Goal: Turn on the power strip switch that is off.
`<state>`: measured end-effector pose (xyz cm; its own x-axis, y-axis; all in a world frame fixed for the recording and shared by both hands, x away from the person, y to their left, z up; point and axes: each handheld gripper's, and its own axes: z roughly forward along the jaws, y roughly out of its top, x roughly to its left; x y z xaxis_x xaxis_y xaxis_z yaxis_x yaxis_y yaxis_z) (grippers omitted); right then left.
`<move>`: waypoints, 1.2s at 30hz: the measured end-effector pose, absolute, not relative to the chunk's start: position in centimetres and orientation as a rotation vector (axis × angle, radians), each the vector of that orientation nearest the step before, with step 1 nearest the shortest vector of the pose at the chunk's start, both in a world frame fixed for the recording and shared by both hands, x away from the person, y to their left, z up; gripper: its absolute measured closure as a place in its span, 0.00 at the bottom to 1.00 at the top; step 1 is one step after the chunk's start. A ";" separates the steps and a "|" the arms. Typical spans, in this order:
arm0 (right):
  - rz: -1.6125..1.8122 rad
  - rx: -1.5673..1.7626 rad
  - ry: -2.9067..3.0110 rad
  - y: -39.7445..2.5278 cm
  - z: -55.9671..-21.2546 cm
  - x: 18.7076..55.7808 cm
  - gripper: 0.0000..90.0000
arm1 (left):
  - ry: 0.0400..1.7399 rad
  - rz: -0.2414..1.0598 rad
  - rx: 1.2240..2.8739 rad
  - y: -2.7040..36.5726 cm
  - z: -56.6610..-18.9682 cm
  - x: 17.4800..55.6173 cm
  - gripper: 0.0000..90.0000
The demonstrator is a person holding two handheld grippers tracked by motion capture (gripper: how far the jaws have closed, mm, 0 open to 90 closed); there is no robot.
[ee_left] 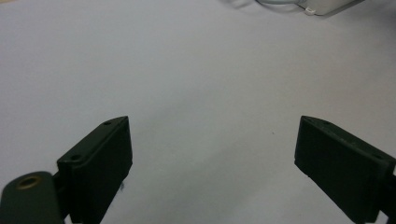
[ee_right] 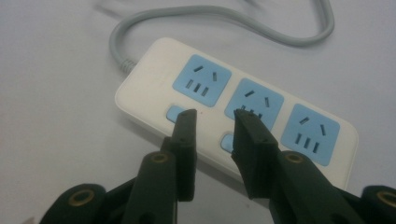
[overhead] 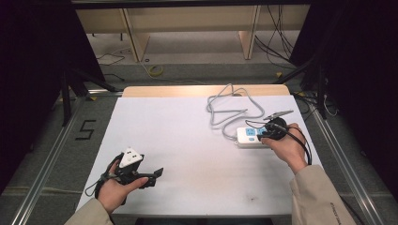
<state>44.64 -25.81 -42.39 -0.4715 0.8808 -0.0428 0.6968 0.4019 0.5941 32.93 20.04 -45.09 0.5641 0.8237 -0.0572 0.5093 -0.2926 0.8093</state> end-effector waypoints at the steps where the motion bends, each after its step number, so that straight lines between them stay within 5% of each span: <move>1: 0.730 1.364 2.314 -25.8 -42.4 44.6 0.77 | 1.072 0.476 1.964 20.0 -45.1 32.9 0.12; 36: 0.809 1.308 2.327 -24.9 -42.1 42.1 0.75 | 1.077 0.481 1.964 19.9 -45.2 32.9 0.11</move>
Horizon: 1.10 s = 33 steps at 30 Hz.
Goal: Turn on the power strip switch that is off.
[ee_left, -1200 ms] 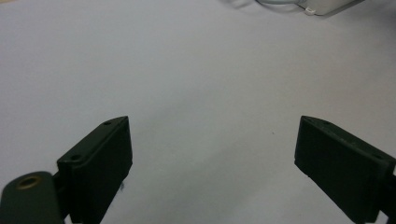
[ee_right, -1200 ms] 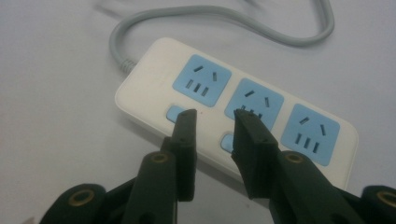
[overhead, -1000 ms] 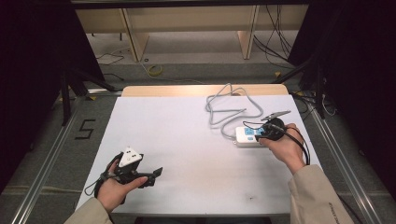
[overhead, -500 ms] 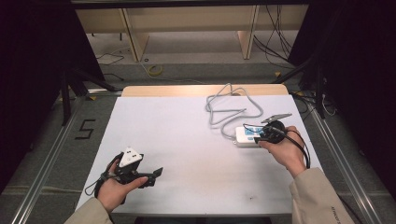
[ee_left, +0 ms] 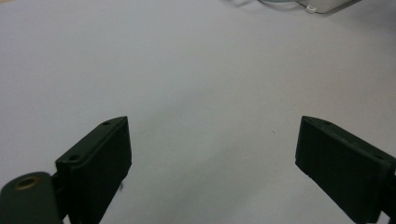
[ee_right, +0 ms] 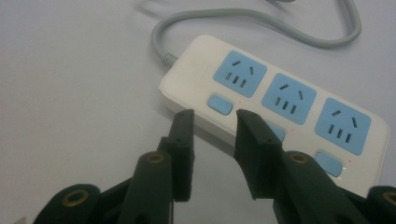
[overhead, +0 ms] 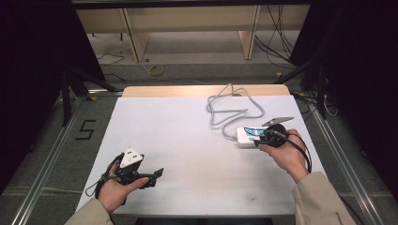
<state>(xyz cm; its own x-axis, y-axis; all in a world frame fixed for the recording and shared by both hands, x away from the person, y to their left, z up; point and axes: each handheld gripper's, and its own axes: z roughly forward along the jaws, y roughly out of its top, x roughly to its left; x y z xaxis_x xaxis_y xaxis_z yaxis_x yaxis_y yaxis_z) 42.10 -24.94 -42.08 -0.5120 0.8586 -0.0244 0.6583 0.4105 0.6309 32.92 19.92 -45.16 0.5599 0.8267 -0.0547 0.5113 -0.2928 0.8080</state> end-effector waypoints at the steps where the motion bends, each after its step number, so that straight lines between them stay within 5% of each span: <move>1: 0.814 1.295 2.327 -24.9 -42.0 41.9 0.74 | 1.076 0.482 1.965 19.9 -45.2 32.9 0.11; 33: 0.922 1.259 2.304 -25.2 -42.1 39.1 0.69 | 1.075 0.479 1.967 20.0 -45.1 32.9 0.11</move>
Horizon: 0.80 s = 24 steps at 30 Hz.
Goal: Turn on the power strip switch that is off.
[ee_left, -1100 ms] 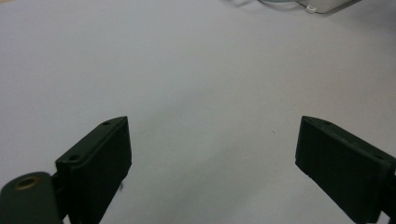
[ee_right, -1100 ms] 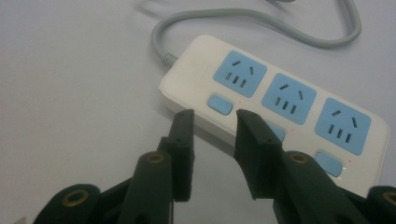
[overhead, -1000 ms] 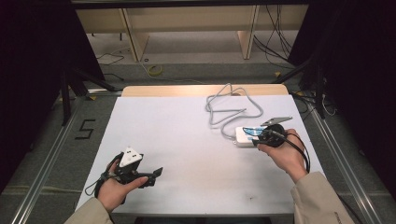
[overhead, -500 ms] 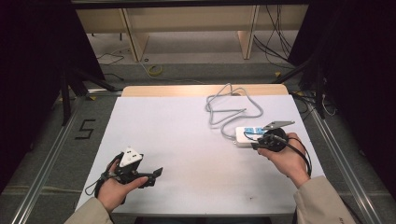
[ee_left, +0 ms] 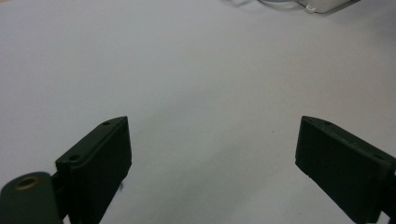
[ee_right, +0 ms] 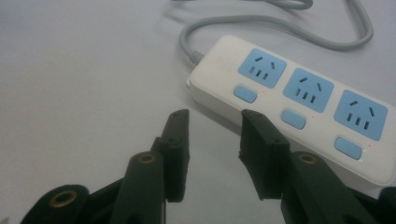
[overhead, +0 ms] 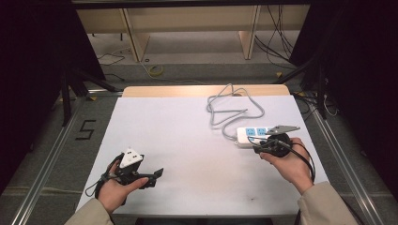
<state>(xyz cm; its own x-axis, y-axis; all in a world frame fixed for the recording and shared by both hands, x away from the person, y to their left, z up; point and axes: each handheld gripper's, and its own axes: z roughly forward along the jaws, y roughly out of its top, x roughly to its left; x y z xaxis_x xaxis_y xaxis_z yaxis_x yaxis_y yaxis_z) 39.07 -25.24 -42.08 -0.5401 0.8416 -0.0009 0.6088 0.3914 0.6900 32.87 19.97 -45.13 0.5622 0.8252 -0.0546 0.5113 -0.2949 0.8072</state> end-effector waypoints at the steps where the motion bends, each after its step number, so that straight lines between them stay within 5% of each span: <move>1: 0.932 1.258 2.303 -25.3 -42.0 38.9 0.68 | 1.076 0.480 1.966 20.0 -45.1 32.9 0.11; 24: 1.094 1.135 2.307 -24.5 -42.5 35.9 0.58 | 1.047 0.442 1.973 19.6 -45.1 32.6 0.11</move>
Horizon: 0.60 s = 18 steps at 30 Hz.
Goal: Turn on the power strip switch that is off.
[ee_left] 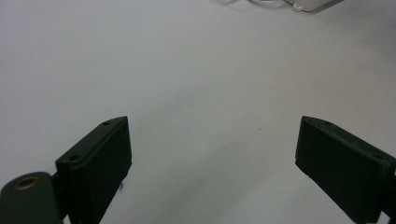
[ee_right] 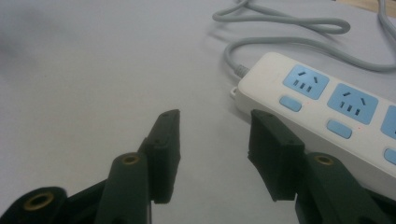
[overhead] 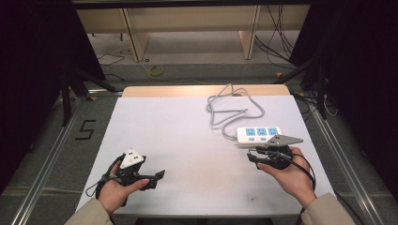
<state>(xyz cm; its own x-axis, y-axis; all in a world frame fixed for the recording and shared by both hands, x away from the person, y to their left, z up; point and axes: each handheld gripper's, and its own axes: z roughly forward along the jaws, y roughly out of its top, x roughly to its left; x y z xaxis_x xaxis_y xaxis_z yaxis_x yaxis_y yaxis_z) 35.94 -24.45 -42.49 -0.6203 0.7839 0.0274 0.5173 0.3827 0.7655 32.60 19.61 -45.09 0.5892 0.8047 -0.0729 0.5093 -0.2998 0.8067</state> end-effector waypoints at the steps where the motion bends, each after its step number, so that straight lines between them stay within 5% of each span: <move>1: 1.098 1.126 2.307 -24.4 -42.5 35.8 0.57 | 1.044 0.442 1.976 19.6 -45.1 32.6 0.11; 18: 1.173 1.043 2.284 -24.7 -43.3 33.6 0.41 | 1.026 0.448 1.990 19.7 -45.1 32.1 0.11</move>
